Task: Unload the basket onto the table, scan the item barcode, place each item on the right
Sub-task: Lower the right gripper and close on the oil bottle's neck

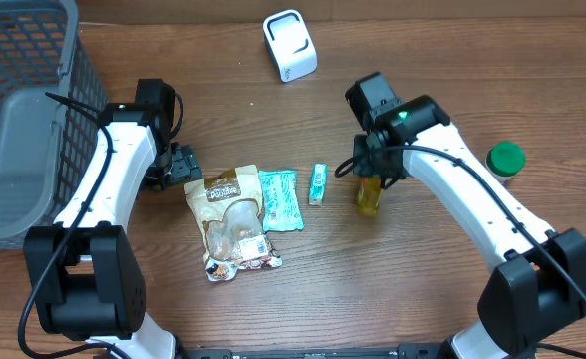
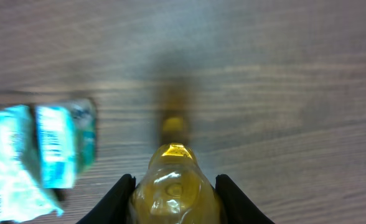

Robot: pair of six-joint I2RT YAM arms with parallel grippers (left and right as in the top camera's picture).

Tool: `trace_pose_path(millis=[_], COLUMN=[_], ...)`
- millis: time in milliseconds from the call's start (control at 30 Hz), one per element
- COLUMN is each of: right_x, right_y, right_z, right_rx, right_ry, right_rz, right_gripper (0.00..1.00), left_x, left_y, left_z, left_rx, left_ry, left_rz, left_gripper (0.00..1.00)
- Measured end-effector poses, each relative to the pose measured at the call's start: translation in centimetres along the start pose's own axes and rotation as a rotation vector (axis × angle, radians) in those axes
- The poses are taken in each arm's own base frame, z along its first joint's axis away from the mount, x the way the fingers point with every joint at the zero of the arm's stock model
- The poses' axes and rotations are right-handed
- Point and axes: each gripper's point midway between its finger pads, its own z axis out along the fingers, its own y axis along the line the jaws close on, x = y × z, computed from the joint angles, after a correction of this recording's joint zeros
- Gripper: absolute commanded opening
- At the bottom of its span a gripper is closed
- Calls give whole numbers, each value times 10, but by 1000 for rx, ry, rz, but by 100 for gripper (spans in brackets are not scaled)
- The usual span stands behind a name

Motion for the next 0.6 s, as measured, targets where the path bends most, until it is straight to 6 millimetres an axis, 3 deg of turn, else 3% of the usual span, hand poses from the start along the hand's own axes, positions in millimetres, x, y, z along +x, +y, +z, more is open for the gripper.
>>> trace_pose_path(millis=[200,600], right_x=[16,7], right_y=[-5,7], right_z=[21,22], right_rx=[22,-36], right_ry=[37,6], right_rz=[18,37], right_gripper=[28,32], left_x=[0,0], left_y=[0,0], left_z=[0,0], left_rx=[0,0], left_ry=[0,0], left_rz=[0,0], left_gripper=[100,100])
